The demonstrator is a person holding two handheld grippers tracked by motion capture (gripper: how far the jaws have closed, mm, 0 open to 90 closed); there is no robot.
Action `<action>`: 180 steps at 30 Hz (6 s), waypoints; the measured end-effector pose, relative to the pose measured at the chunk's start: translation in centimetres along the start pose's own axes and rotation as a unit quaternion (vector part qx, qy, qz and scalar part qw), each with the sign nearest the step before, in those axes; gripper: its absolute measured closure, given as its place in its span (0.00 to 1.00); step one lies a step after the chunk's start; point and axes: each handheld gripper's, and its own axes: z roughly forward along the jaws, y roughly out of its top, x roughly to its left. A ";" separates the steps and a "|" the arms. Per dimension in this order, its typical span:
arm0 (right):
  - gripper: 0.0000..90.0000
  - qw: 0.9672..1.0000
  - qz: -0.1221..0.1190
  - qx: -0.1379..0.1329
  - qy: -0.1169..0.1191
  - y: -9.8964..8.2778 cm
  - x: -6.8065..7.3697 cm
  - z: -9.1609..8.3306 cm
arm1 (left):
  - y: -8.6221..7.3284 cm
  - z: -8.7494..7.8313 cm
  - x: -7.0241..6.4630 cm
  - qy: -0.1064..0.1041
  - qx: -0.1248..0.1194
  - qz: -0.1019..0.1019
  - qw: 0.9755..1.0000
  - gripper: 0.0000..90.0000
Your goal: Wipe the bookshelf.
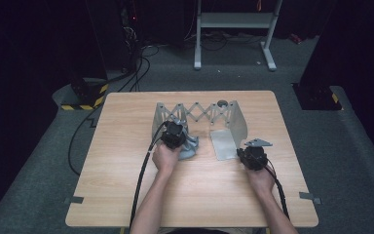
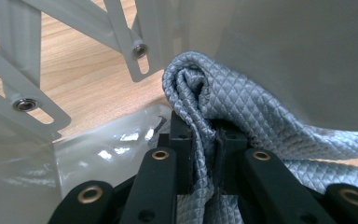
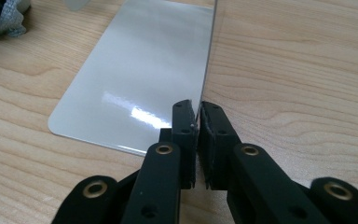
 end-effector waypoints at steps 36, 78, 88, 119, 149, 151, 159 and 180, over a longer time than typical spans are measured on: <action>0.94 1.000 -0.010 -0.001 -0.005 0.0 0.2 0.1 | 2.1 -0.3 0.7 0.002 0.007 -0.006 1.000 0.89; 0.93 1.000 -0.023 -0.001 0.002 0.0 0.2 0.1 | 6.2 -4.2 1.3 0.027 -0.064 -0.050 0.996 0.88; 0.93 1.000 -0.022 -0.001 0.003 0.0 0.2 0.0 | 4.8 -0.4 1.3 0.029 0.003 -0.047 0.998 0.89; 0.93 1.000 -0.025 -0.001 0.010 -0.1 0.2 0.0 | 4.8 -2.0 3.8 0.028 -0.028 -0.046 0.998 0.88; 0.93 1.000 -0.025 -0.001 0.009 -0.1 0.3 -0.1 | 2.7 1.7 2.6 0.032 0.014 -0.031 0.999 0.88; 0.93 1.000 -0.025 -0.001 0.008 -0.1 0.3 -0.1 | 2.4 2.1 2.6 0.032 0.020 -0.032 0.999 0.88; 0.93 1.000 -0.025 -0.001 0.009 -0.1 0.3 -0.1 | 2.4 1.6 3.2 0.039 0.012 -0.044 0.998 0.89; 0.93 1.000 -0.023 -0.001 0.012 -0.1 0.2 0.0 | 4.8 -2.6 4.0 0.073 -0.037 -0.027 0.996 0.89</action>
